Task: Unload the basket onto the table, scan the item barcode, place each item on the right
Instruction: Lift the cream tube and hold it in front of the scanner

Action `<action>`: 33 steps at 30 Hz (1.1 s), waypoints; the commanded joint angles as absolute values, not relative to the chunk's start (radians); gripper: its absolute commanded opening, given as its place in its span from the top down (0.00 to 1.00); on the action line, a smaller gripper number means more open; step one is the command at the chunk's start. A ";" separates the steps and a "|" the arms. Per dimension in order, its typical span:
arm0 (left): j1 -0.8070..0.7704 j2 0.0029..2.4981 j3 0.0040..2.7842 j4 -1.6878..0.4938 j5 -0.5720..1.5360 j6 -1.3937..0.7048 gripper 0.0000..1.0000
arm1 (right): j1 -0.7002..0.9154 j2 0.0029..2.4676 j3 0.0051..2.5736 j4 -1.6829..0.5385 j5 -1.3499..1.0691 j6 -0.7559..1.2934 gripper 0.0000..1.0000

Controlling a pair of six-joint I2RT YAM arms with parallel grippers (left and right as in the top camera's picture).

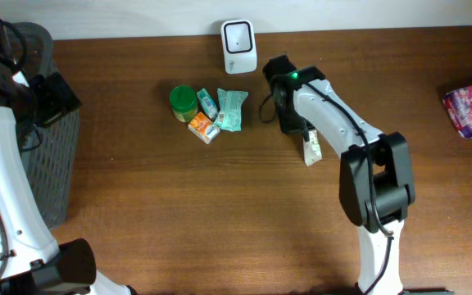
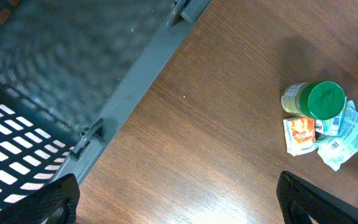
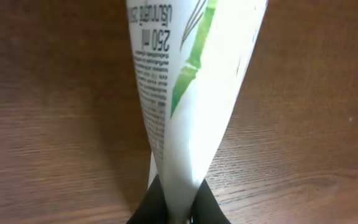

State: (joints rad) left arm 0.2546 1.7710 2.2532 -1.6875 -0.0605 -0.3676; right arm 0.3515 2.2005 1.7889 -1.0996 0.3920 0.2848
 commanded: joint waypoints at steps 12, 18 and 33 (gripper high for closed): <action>0.258 1.750 2.252 -1.688 -0.068 -0.381 0.01 | 0.375 2.202 1.848 -1.086 -0.109 0.297 0.63; 0.258 1.750 2.252 -1.688 -0.068 -0.381 0.01 | 0.377 2.200 2.006 -1.189 -0.139 0.240 0.38; 0.258 1.750 2.252 -1.688 -0.068 -0.381 0.01 | 0.286 2.219 1.816 -1.007 -0.045 0.154 0.36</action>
